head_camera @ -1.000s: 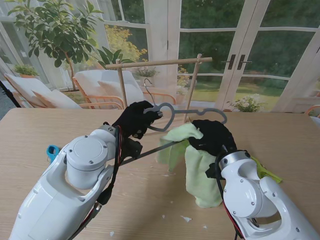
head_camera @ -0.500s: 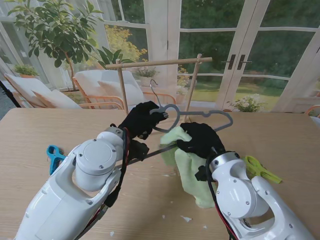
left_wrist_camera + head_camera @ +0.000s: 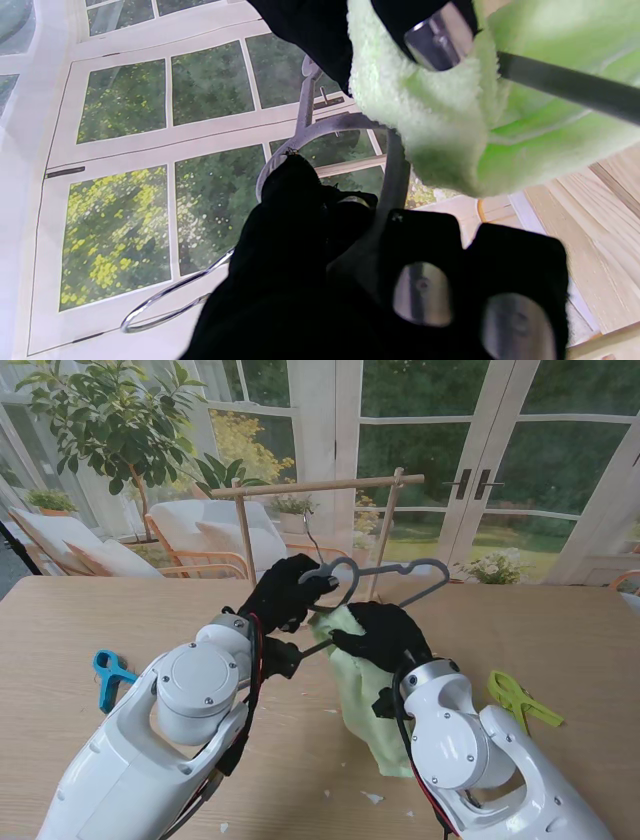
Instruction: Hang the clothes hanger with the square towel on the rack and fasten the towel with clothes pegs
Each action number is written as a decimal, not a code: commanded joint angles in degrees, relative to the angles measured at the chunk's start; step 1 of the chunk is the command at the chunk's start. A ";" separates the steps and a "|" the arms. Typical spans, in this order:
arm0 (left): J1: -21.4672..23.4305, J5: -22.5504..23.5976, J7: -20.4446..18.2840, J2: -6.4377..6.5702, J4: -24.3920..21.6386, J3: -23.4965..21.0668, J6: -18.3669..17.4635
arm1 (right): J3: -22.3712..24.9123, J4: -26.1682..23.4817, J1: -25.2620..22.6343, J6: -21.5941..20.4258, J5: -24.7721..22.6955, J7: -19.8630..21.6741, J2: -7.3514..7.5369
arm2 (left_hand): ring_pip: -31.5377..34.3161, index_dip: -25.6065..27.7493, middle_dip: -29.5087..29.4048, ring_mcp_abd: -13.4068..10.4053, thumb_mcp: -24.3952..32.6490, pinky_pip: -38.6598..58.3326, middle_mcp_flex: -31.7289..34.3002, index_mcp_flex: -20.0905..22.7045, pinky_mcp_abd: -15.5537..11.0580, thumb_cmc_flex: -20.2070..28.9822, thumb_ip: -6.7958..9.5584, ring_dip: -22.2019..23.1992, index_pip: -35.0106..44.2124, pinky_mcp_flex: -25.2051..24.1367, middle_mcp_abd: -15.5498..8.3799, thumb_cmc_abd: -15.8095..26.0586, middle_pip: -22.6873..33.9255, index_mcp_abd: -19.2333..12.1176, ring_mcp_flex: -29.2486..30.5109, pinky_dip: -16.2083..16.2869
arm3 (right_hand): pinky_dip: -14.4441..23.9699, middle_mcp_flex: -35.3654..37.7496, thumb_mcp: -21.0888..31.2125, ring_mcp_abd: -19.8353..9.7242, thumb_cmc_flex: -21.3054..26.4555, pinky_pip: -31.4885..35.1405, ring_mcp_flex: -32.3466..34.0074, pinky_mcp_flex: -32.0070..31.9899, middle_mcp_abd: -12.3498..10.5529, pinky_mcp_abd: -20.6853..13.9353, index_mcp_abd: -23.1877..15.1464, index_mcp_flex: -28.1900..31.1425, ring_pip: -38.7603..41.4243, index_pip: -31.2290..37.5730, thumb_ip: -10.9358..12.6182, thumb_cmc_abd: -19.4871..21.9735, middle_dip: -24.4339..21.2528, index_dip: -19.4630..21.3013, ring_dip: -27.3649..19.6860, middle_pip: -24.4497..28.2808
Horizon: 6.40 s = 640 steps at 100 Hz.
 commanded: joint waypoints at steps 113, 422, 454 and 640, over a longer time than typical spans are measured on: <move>0.46 -0.65 -5.99 1.94 0.61 -5.00 -2.44 | 4.18 -0.40 -9.44 -1.00 -29.58 -11.49 0.41 | 5.48 0.69 2.08 -7.43 0.66 16.74 2.14 -0.92 -2.17 4.03 1.60 0.77 1.05 1.98 0.51 4.49 7.88 3.03 4.07 1.82 | 22.38 -27.07 -12.48 9.48 -1.67 -10.73 -20.20 -21.05 2.72 1.73 -5.98 -7.98 -30.45 -15.70 2.13 6.26 -9.80 -4.27 -9.21 -14.60; -4.10 3.99 -8.74 2.56 6.19 -0.86 -5.18 | 4.07 -1.50 -7.72 -21.61 7.84 -10.93 -2.49 | 5.53 0.68 2.64 -7.42 0.50 16.74 1.93 -0.65 -1.97 3.92 1.64 0.96 0.86 1.98 0.68 4.29 7.71 2.40 4.08 1.97 | 22.70 -16.12 13.85 7.60 27.44 -18.57 -13.99 -28.36 1.02 5.14 -19.35 1.17 -20.07 -4.95 -0.70 -6.56 4.78 2.67 -7.15 2.02; -3.62 1.44 -8.72 2.41 6.11 -1.54 -5.88 | 3.60 -0.44 -5.63 -19.05 8.56 -8.90 -2.29 | 5.53 0.86 2.69 -7.42 0.46 16.74 1.79 -0.83 -1.94 3.84 1.64 0.96 0.78 1.95 0.53 4.45 7.62 2.28 4.08 1.84 | 22.89 -16.07 13.77 7.59 27.30 -18.33 -13.55 -27.91 1.08 5.35 -18.48 1.11 -19.97 -5.60 -0.72 -6.52 5.46 1.53 -7.13 1.86; -5.78 2.34 -7.41 2.49 1.84 -4.62 -7.59 | 6.01 6.68 -10.63 -19.61 3.47 -5.20 -0.70 | 5.51 1.12 3.15 -7.36 0.47 16.74 1.68 -0.63 -1.77 3.86 1.68 0.99 0.56 1.94 0.69 4.26 7.48 2.03 4.07 1.68 | 25.61 -54.65 -4.07 8.35 1.95 -51.89 -57.81 -58.43 1.41 4.71 -8.74 -26.37 -56.49 -17.71 -0.99 -2.63 -13.64 5.79 -17.93 -16.12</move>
